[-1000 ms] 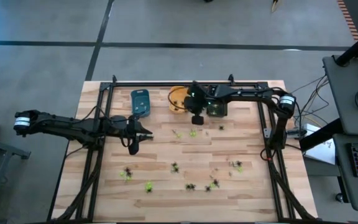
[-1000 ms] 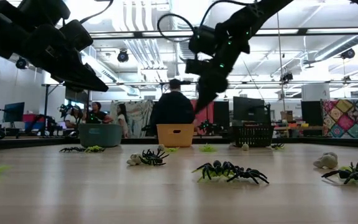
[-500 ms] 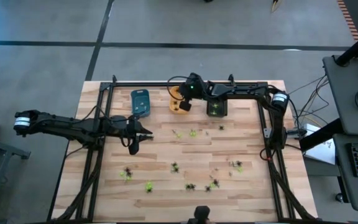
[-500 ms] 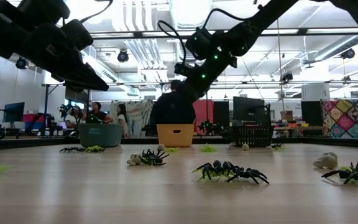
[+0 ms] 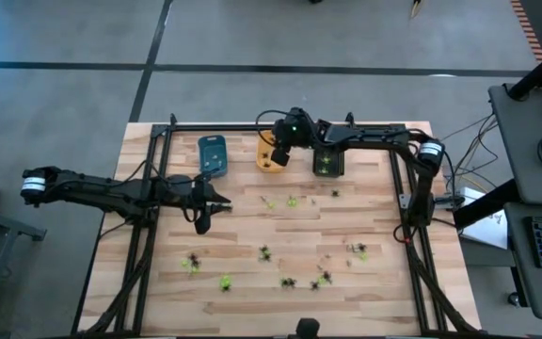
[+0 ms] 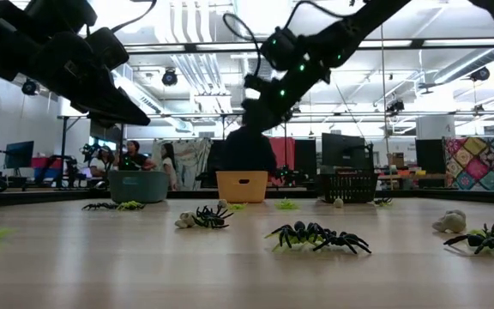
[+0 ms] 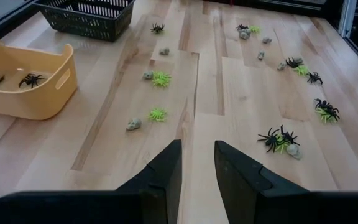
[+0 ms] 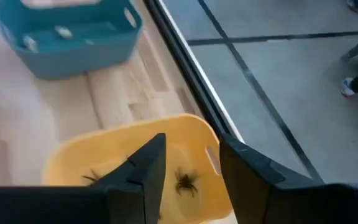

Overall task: Sort Halloween decoration
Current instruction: Put the black spider toy into the orange bin

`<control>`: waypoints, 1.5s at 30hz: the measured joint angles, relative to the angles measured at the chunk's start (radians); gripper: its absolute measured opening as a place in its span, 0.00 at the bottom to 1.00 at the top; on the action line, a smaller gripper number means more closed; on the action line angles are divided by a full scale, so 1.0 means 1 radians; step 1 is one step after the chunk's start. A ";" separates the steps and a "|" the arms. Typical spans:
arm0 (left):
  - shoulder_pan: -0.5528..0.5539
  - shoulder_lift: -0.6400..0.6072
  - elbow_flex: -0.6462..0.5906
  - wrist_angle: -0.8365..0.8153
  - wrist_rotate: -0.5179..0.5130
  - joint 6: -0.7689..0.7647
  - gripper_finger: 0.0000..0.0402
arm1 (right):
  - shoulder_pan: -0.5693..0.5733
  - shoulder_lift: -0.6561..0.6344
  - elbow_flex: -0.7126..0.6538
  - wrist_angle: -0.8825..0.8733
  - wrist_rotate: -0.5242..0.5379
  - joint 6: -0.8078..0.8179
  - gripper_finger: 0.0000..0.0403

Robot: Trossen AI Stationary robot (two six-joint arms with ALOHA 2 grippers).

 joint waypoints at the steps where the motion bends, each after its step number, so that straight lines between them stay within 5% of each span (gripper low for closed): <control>1: 0.000 0.000 0.000 -0.003 0.000 -0.010 0.19 | 0.007 -0.011 0.000 -0.014 -0.014 0.007 0.35; 15: -0.001 0.005 0.000 -0.065 0.027 -0.219 0.19 | 0.191 -0.193 -0.112 -0.070 -0.080 0.106 0.28; 28: -0.001 0.034 0.000 -0.411 0.028 -0.719 0.19 | 0.327 -0.333 -0.284 -0.028 -0.079 0.202 0.26; 36: -0.001 0.076 0.069 -0.522 0.007 -0.776 0.19 | 0.335 -0.350 -0.340 0.053 -0.078 0.155 0.24; 45: 0.000 0.240 0.173 -0.619 -0.051 -0.673 0.19 | 0.335 -0.348 -0.325 0.060 -0.077 0.095 0.24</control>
